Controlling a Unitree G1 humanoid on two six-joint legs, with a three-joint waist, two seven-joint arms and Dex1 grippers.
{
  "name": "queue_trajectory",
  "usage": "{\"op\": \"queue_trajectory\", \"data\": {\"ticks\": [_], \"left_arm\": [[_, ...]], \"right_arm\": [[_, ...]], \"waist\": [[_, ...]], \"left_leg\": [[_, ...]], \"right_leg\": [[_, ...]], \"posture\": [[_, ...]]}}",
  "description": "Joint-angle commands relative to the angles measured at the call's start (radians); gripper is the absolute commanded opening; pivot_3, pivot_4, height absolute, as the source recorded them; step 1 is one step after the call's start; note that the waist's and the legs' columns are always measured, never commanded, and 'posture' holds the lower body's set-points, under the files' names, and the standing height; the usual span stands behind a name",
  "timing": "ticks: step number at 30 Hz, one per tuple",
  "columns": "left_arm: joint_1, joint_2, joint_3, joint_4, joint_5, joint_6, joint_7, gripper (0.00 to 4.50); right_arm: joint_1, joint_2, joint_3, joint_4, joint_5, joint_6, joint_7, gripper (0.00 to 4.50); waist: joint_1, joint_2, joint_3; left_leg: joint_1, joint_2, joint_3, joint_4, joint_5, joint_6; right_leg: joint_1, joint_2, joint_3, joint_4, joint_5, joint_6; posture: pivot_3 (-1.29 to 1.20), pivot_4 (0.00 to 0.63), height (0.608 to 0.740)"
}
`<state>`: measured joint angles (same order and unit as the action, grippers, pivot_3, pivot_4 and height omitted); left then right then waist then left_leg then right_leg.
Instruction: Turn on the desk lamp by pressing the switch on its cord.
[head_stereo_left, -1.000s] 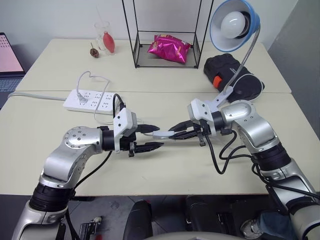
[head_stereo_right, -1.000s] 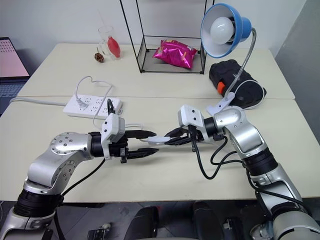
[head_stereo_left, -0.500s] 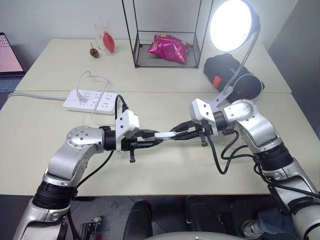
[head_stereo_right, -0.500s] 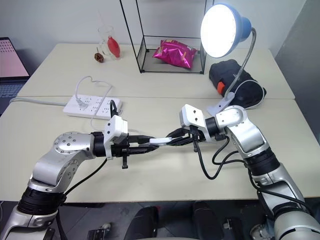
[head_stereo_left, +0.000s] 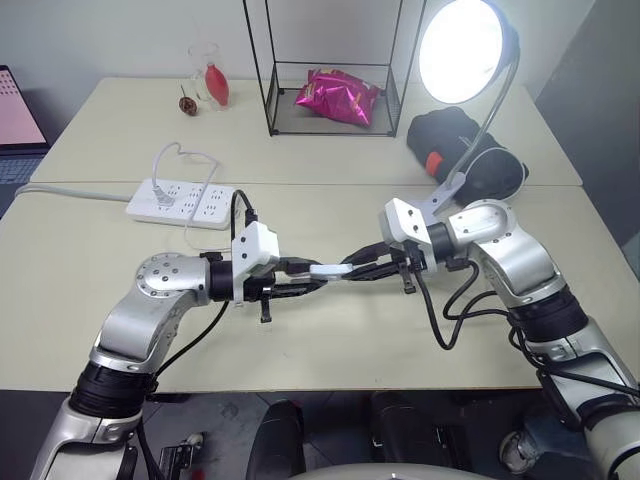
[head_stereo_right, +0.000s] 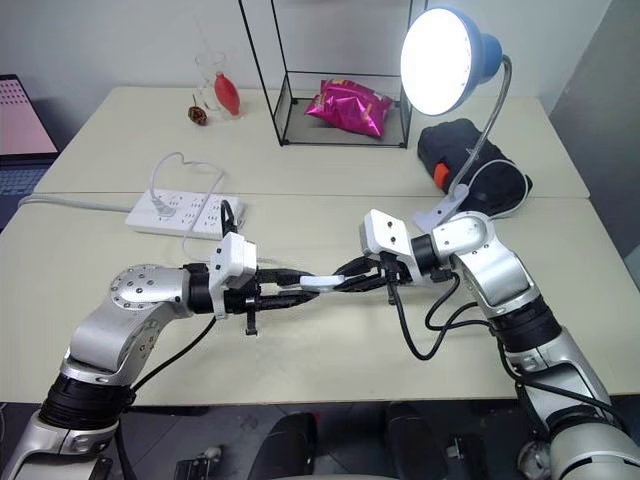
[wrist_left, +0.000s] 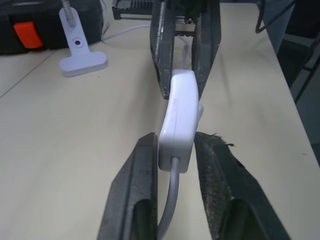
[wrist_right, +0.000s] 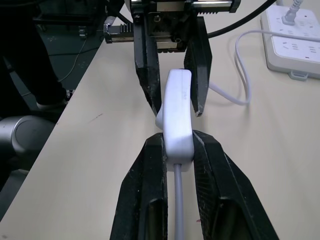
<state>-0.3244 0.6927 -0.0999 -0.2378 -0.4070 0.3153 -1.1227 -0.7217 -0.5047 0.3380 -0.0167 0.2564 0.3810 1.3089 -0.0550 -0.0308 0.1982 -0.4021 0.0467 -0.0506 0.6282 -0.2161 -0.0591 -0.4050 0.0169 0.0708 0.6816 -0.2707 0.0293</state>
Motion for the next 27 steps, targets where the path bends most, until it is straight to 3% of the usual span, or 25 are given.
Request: {"op": "queue_trajectory", "data": {"ticks": [1,6,18,22,24,27], "left_arm": [[0.013,0.021,0.009,-0.011,0.031,-0.075,-0.022,2.13],[0.052,0.07,0.033,-0.015,0.076,-0.15,-0.04,2.88],[0.22,0.163,0.19,-0.076,0.064,-0.132,0.012,2.88],[0.257,0.165,0.207,-0.112,0.042,-0.102,0.019,2.88],[0.264,0.157,0.217,-0.12,0.027,-0.083,0.028,2.88],[0.271,0.155,0.225,-0.127,0.011,-0.05,0.043,2.88]], "right_arm": [[-0.005,0.001,-0.008,-0.02,0.006,-0.021,0.001,0.37],[-0.017,0.017,0.004,0.043,-0.027,-0.072,-0.007,0.37],[-0.132,0.118,0.092,0.522,-0.268,-0.428,-0.102,0.37],[-0.155,0.147,0.075,0.611,-0.28,-0.47,-0.1,0.37],[-0.155,0.148,0.062,0.615,-0.27,-0.471,-0.093,1.09],[-0.14,0.137,0.037,0.577,-0.246,-0.453,-0.083,1.78]], "waist": [[0.0,0.0,0.0],[0.0,0.0,0.0],[-0.003,0.001,0.0],[0.0,0.001,0.001],[-0.001,0.001,0.001],[-0.002,0.001,0.001]], "left_leg": [[0.0,0.0,0.0,0.0,0.0,0.0],[0.0,0.0,0.0,0.0,0.0,0.0],[0.001,0.0,0.001,-0.001,0.0,0.0],[0.0,0.0,0.001,-0.001,0.0,0.0],[0.0,0.0,0.001,-0.001,0.0,0.0],[0.0,0.001,0.001,-0.001,0.0,0.0]], "right_leg": [[0.0,0.0,0.0,0.0,0.0,0.0],[0.0,0.0,0.0,0.0,0.0,0.0],[0.0,0.0,0.0,0.0,0.0,-0.001],[-0.001,0.0,0.0,0.0,-0.001,-0.001],[0.0,0.0,0.0,0.0,-0.001,-0.001],[0.0,0.0,0.0,0.0,0.0,-0.001]], "posture": [[0.0,0.15,0.74],[0.0,0.15,0.74],[0.0,0.15,0.74],[0.0,0.15,0.74],[0.0,0.15,0.74],[0.0,0.15,0.74]]}}
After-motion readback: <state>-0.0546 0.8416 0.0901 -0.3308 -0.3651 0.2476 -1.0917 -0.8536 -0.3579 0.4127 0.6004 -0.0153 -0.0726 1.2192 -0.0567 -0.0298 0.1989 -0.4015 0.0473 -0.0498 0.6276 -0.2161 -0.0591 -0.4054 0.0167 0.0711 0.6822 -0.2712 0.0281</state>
